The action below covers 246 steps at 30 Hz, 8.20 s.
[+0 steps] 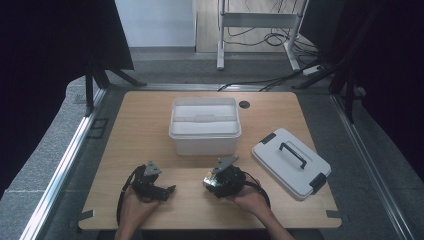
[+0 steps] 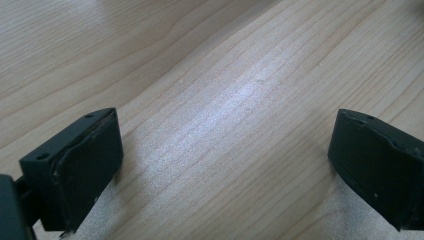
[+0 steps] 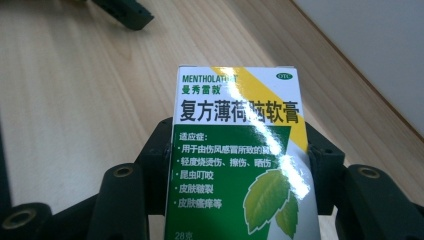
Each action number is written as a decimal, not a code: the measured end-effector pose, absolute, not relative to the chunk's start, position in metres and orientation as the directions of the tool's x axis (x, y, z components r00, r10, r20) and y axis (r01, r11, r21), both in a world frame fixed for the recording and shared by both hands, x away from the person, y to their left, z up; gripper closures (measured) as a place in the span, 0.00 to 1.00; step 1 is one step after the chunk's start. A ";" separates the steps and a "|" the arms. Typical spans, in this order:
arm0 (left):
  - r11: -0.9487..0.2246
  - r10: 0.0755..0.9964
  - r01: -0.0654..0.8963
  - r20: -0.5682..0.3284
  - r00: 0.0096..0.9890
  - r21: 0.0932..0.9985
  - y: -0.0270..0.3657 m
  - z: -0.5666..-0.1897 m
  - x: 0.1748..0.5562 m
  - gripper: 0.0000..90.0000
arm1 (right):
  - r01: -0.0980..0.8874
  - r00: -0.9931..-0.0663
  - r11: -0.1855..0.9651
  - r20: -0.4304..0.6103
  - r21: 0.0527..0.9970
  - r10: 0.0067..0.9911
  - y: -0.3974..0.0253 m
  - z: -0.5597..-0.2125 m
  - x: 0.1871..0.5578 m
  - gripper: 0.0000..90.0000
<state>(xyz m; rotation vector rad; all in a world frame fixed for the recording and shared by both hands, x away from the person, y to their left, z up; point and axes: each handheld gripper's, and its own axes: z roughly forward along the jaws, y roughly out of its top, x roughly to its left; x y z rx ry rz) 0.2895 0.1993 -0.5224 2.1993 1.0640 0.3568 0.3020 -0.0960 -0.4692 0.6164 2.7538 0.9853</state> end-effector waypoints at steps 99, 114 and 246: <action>-0.512 0.654 0.503 -0.062 0.754 0.696 0.192 -0.448 0.391 0.00 | 0.428 -0.768 0.434 0.066 0.793 0.637 -0.174 -0.456 0.405 0.01; -0.494 0.622 0.492 -0.105 0.776 0.717 0.178 -0.447 0.409 0.00 | 0.435 -0.775 0.456 0.065 0.776 0.629 -0.159 -0.454 0.423 0.14; -0.842 0.009 -0.011 0.035 0.999 0.539 0.074 -0.362 0.424 0.99 | 0.456 -0.768 0.540 0.007 0.707 0.640 -0.234 -0.519 0.312 0.07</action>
